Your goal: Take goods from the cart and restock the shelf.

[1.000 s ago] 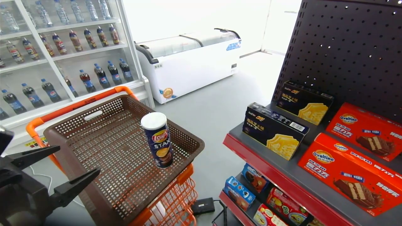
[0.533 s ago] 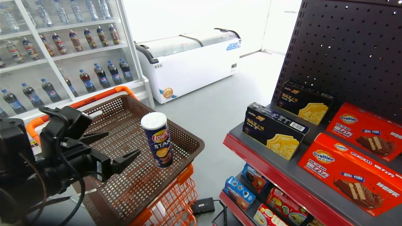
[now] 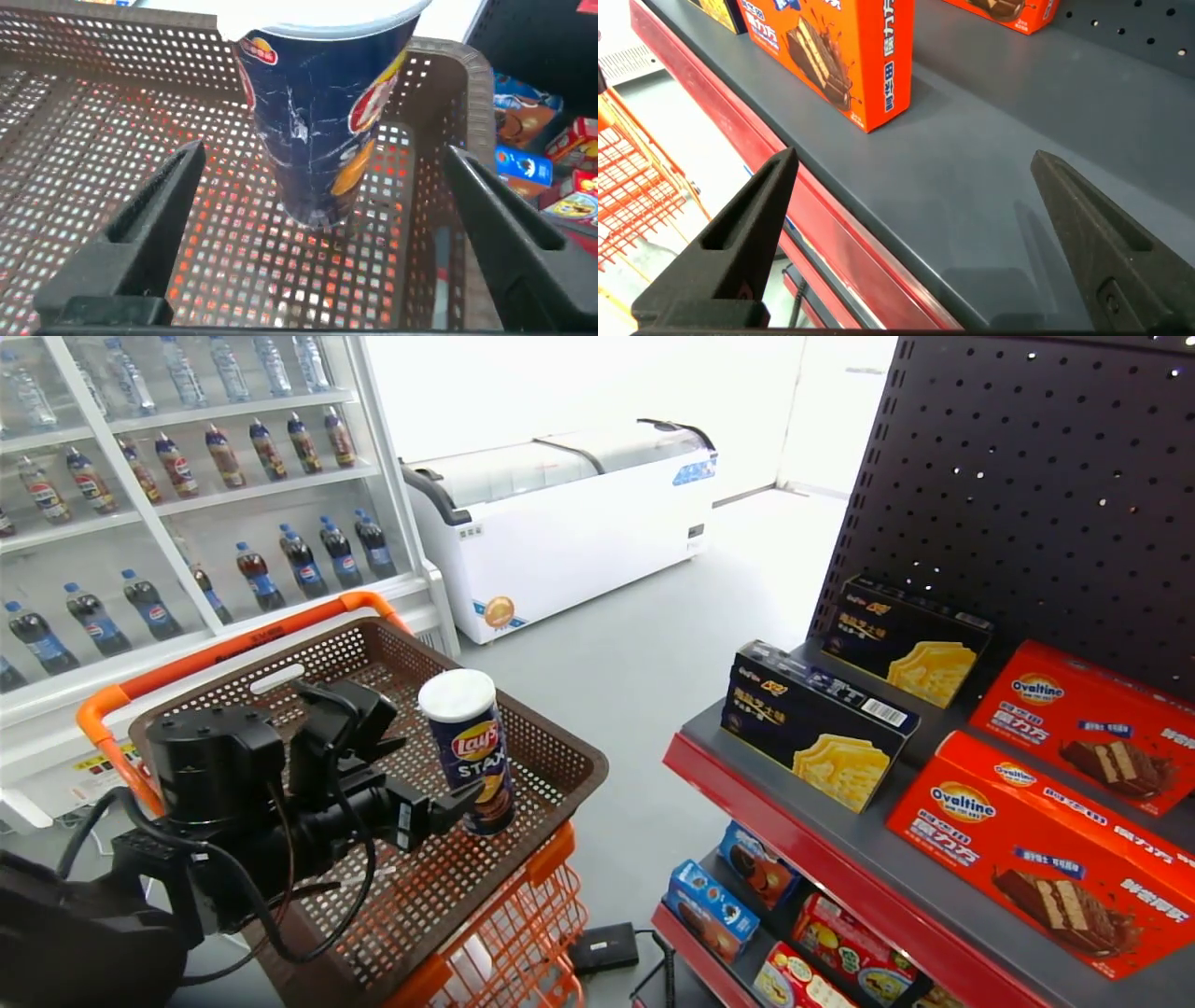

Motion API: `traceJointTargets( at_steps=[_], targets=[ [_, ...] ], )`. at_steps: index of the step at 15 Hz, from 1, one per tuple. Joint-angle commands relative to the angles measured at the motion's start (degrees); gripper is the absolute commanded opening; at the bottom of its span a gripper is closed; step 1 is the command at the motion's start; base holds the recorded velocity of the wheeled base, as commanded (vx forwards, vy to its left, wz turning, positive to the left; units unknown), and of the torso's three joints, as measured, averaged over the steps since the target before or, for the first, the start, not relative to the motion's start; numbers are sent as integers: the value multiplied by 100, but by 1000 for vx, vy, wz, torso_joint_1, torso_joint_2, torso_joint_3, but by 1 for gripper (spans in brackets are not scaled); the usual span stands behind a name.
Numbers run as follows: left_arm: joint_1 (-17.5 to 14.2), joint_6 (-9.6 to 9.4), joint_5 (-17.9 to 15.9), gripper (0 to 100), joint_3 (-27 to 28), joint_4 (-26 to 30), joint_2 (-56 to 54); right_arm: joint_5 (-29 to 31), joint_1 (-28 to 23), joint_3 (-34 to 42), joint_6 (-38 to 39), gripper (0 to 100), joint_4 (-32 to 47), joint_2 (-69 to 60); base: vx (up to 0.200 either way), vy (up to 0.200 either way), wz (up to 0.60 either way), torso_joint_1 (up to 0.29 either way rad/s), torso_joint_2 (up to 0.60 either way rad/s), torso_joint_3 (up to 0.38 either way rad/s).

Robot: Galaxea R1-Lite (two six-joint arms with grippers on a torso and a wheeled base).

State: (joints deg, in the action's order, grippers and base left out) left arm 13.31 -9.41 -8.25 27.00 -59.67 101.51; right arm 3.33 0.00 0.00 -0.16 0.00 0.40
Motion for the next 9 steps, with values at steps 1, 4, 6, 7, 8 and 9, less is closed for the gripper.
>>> traceJointTargets(
  at_steps=[1, 4, 6, 7, 8, 9],
  targets=[
    [5, 1, 8, 100, 235, -124, 607, 1, 0, 0, -2, 100, 0, 4, 0, 0, 0, 0, 0, 0],
    [-4, -8, -1, 100, 701, -185, 993, 1, 0, 0, -2, 100, 0, 4, 0, 0, 0, 0, 0, 0],
    [5, -8, -1, 100, 842, -185, 1108, 1, 0, 0, -2, 100, 0, 4, 0, 0, 0, 0, 0, 0],
    [5, -8, -1, 100, 1000, -185, 1213, 1, 0, 0, -2, 100, 0, 4, 0, 0, 0, 0, 0, 0],
    [5, -8, -1, 100, 1079, -176, 1266, 1, 0, 0, -2, 100, 0, 4, 0, 0, 0, 0, 0, 0],
    [5, -8, -1, 100, 1228, -176, 1363, 1, 0, 0, -2, 100, 0, 4, 0, 0, 0, 0, 0, 0]
  ],
)
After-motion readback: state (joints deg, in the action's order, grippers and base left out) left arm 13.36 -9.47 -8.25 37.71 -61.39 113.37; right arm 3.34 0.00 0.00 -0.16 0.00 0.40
